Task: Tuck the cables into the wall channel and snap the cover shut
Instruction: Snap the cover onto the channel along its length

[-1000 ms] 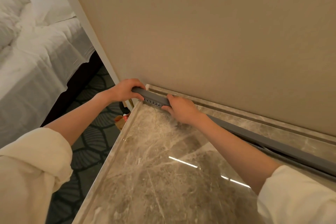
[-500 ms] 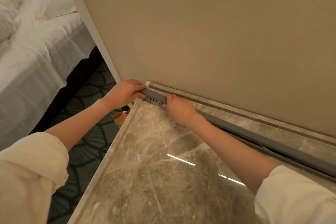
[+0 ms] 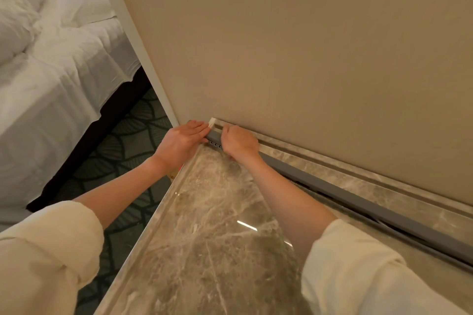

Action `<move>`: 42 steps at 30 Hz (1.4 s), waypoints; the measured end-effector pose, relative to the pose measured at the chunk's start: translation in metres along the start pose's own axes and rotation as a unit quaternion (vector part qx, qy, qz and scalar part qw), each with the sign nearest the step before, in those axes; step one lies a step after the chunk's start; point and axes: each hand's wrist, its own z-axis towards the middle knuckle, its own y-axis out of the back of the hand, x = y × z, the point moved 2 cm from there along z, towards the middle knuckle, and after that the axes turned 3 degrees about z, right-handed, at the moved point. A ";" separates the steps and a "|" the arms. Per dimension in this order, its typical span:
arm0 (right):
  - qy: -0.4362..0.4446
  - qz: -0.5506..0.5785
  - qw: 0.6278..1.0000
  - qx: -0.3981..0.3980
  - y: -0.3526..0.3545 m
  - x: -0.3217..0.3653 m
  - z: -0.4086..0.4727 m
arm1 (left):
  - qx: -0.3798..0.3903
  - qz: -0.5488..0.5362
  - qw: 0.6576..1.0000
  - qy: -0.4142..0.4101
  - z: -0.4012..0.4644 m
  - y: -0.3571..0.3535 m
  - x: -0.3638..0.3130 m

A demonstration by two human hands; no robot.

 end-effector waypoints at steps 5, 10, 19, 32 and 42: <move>0.051 -0.051 0.995 -0.066 -0.008 0.003 -0.003 | 0.003 -0.015 0.999 0.028 -0.004 -0.004 0.002; 0.077 -0.091 0.990 -0.071 -0.007 0.007 -0.014 | 0.069 -0.078 0.988 0.111 0.000 0.016 -0.001; 0.152 -0.138 0.974 -0.097 -0.002 0.025 -0.052 | 0.353 -0.034 0.920 0.167 0.040 0.021 0.014; 0.139 -0.133 0.976 -0.099 -0.005 0.020 -0.053 | 0.258 0.131 0.954 0.079 0.027 0.021 -0.007; 0.132 -0.152 0.973 -0.114 -0.002 0.016 -0.048 | 0.225 0.130 0.962 0.085 0.026 0.013 -0.004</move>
